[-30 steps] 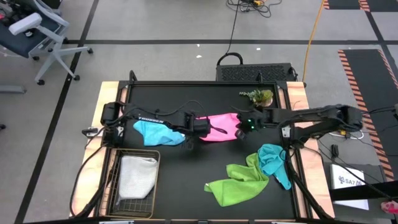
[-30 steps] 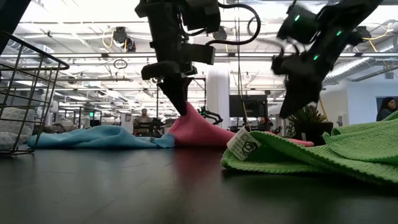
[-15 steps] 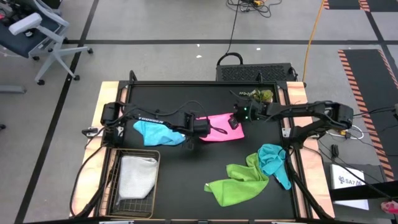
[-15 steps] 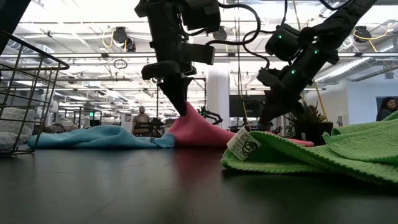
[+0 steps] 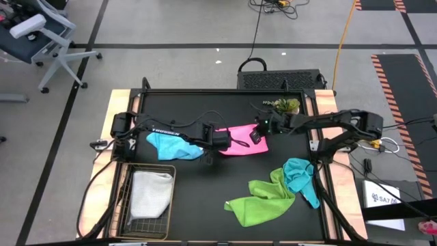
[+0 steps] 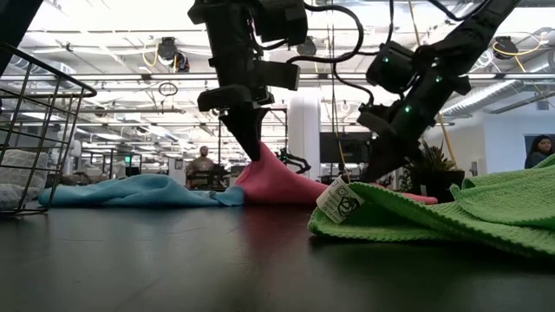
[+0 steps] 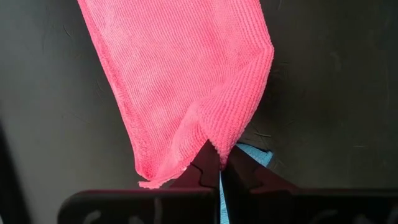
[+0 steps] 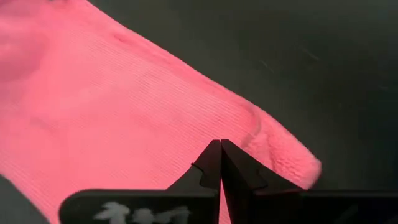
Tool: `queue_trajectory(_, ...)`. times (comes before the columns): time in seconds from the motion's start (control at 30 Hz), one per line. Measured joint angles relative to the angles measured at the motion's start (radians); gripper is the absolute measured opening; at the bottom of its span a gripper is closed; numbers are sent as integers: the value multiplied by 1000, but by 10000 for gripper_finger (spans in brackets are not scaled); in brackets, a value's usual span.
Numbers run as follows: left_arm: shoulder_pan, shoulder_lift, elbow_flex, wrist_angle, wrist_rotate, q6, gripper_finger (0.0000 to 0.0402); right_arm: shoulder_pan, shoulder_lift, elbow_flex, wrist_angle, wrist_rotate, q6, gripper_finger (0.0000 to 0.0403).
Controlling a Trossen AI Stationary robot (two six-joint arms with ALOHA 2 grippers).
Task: Fold microfiber towels
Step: Fold the pink microfiber cloth
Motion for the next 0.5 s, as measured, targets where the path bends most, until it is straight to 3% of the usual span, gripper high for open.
queue_trajectory(0.5,0,0,0,-1,-3,5,0,-18,9,0,-104,72,-17,0)
